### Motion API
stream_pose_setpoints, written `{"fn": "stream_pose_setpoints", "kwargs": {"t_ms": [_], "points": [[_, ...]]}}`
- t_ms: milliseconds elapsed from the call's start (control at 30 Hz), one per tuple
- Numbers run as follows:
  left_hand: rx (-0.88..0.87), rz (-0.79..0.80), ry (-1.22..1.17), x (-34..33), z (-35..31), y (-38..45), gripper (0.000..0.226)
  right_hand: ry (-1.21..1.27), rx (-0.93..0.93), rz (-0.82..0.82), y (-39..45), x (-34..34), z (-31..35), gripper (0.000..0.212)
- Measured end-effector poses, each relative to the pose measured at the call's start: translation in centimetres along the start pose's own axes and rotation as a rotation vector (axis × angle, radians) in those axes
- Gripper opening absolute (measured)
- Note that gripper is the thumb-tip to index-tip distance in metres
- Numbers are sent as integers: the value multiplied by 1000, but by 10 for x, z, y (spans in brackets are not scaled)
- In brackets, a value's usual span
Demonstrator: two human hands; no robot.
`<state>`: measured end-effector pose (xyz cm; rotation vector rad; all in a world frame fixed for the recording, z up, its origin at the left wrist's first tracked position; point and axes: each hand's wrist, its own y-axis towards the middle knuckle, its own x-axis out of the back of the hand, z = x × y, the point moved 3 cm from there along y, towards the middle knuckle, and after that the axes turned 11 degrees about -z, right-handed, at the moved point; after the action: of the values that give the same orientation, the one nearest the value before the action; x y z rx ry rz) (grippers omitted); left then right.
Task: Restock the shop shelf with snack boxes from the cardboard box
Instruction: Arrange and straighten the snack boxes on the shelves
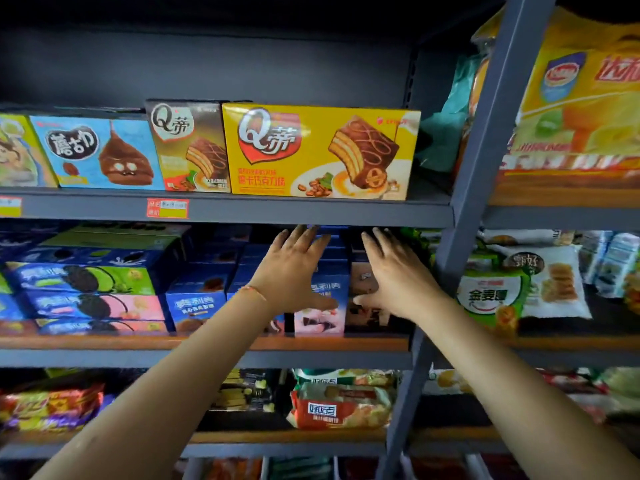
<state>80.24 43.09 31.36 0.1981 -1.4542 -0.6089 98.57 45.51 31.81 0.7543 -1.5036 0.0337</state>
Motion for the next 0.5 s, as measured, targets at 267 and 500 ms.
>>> {"fn": "stream_pose_setpoints", "kwargs": {"t_ms": [267,500], "points": [[53,166,-54,-22,-5,9,120,56,-53,79,16,-22,-13,81],[65,87,-84,-26,-4,8,115,35,-12,-51,22,-23,-16,51]]}}
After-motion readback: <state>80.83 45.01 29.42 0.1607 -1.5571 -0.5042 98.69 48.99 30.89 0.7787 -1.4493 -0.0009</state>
